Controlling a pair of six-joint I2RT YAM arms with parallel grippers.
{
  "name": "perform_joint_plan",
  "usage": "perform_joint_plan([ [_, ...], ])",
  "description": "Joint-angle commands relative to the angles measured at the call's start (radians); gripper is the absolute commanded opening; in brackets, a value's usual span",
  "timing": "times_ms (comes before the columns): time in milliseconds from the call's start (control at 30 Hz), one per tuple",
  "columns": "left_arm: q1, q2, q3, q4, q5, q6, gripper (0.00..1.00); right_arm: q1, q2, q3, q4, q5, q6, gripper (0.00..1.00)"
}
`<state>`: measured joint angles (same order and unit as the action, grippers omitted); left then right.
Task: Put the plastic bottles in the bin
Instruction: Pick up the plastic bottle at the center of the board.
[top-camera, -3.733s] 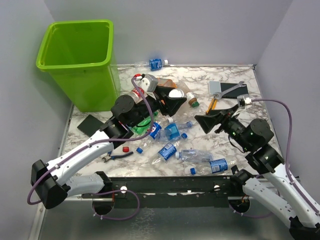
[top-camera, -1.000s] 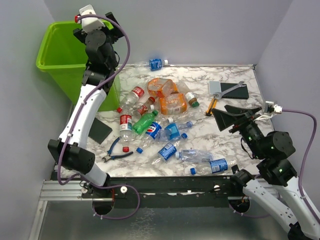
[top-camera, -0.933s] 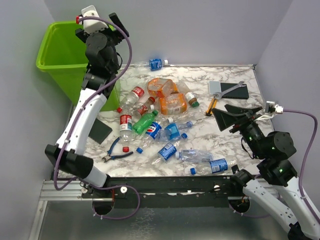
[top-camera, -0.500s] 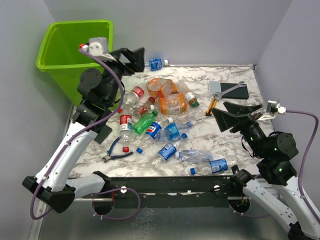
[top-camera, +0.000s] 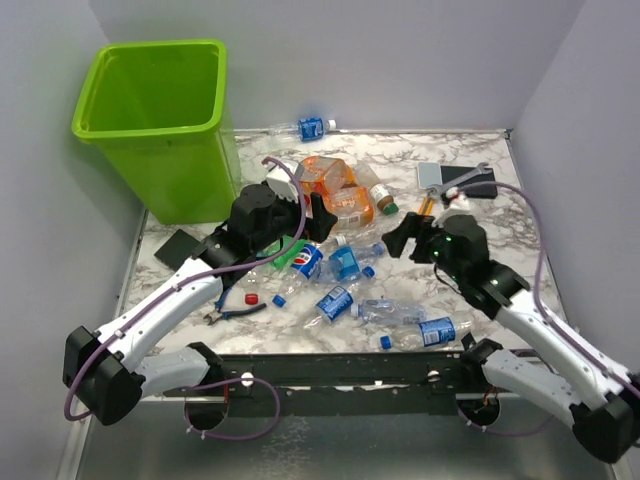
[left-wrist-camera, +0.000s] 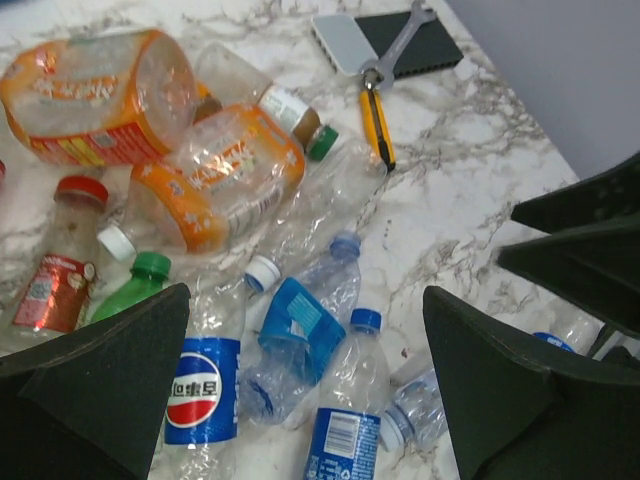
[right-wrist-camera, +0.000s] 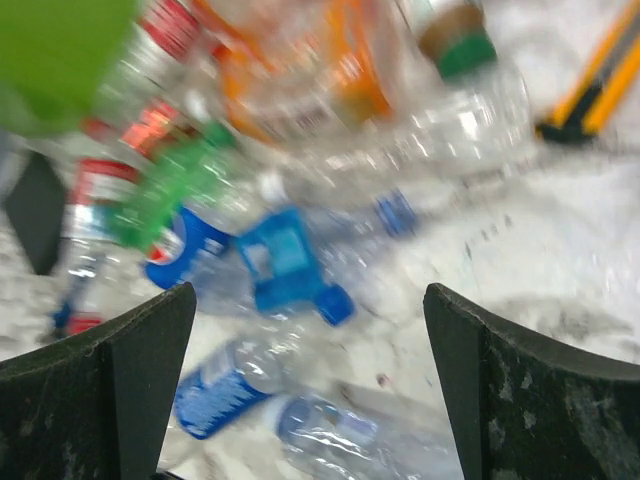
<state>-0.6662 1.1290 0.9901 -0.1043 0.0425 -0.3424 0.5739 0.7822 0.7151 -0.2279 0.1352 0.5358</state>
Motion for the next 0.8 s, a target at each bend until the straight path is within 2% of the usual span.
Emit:
perform_joint_plan([
  [0, -0.013, -0.018, -0.095, -0.009, 0.053, -0.042, 0.99, -0.019, 0.195, -0.031, -0.191, 0.056, 0.114, 1.0],
  [233, -0.013, -0.07, -0.202, -0.007, -0.126, 0.01, 0.99, -0.172, 0.22, -0.184, 0.08, -0.105, 0.338, 1.0],
  [500, -0.01, -0.154, -0.336, 0.1, -0.245, -0.038, 0.99, -0.261, 0.422, -0.208, 0.428, -0.18, 0.537, 1.0],
  [767, -0.009, -0.205, -0.369, 0.141, -0.235, -0.047, 0.99, -0.286, 0.666, -0.117, 0.456, -0.142, 0.646, 0.95],
])
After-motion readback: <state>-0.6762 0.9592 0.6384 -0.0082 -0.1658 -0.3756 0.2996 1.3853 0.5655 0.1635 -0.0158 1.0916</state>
